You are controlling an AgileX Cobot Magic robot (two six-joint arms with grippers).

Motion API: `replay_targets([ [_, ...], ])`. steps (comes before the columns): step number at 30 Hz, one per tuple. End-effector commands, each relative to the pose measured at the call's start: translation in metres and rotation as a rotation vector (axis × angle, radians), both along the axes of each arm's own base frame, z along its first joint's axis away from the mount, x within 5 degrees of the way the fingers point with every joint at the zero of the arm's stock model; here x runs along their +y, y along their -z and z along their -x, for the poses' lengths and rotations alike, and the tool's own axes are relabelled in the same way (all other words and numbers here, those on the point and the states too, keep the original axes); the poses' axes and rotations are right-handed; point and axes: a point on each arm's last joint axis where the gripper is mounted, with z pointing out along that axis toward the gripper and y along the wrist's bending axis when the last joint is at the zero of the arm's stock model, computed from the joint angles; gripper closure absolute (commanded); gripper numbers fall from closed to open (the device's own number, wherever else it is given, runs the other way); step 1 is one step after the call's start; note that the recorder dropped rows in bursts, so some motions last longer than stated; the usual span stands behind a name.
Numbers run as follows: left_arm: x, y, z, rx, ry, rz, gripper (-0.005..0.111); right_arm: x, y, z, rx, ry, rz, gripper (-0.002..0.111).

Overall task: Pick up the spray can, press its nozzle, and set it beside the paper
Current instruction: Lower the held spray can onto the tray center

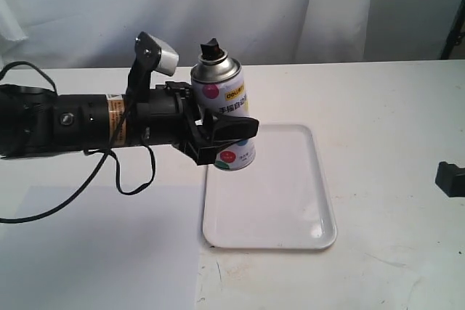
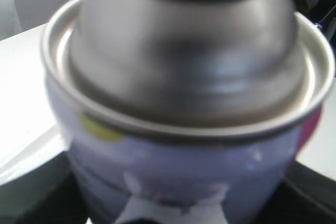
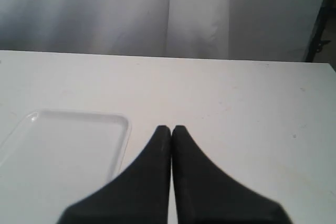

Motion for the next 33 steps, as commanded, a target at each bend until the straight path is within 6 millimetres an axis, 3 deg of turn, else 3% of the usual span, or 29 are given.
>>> replay_targets([
  [1, -0.009, -0.001, -0.011, -0.043, 0.048, 0.063, 0.107, 0.002, -0.003, 0.001, -0.008, -0.027, -0.009, 0.108],
  [14, -0.040, 0.037, -0.028, -0.058, 0.147, 0.009, 0.107, 0.002, 0.000, 0.001, 0.011, -0.025, -0.022, 0.108],
  [29, -0.053, 0.092, -0.057, -0.116, 0.163, -0.059, 0.107, 0.002, 0.002, 0.002, 0.033, -0.020, -0.018, 0.108],
  [33, -0.055, 0.099, -0.060, -0.099, 0.149, -0.031, 0.100, 0.002, 0.002, 0.002, 0.034, -0.020, -0.020, 0.108],
])
